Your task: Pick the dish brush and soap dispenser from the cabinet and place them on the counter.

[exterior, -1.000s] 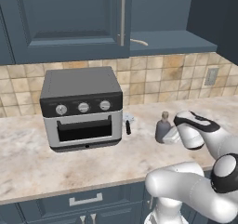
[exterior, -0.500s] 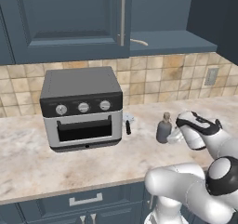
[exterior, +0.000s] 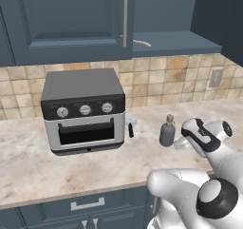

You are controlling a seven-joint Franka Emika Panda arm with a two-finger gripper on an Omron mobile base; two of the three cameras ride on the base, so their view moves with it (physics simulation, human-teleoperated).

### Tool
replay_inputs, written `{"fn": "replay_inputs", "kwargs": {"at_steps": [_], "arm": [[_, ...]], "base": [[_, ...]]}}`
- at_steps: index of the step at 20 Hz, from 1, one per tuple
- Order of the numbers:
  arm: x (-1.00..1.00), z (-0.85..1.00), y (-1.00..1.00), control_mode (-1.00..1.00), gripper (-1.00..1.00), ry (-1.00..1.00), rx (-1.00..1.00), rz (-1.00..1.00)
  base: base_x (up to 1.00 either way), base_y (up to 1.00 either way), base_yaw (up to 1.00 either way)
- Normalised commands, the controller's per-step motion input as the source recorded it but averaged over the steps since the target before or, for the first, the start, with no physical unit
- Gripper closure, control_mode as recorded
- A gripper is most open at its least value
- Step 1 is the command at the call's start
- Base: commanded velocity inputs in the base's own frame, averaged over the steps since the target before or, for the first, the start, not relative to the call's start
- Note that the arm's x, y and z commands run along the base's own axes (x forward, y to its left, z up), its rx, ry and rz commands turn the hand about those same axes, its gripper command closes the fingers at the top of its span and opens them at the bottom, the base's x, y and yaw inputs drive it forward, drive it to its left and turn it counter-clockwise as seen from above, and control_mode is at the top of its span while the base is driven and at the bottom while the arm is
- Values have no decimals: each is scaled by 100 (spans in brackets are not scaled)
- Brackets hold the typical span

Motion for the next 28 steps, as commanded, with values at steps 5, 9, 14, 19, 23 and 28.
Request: {"fn": "replay_inputs", "kwargs": {"at_steps": [5,9,14,19,23,28], "arm": [[-28,10,0,-100,-100,21,-4,-10],[-26,22,0,-100,-100,17,-3,-12],[-29,23,0,-100,-100,14,-4,-10],[-31,15,1,-100,-100,12,-4,-10],[-32,25,0,-100,-100,5,-1,-5],[-30,35,8,-100,-100,-2,-2,-3]], "base": [[0,0,0],[0,0,0],[0,0,0],[0,0,0],[0,0,0],[0,0,0]]}}
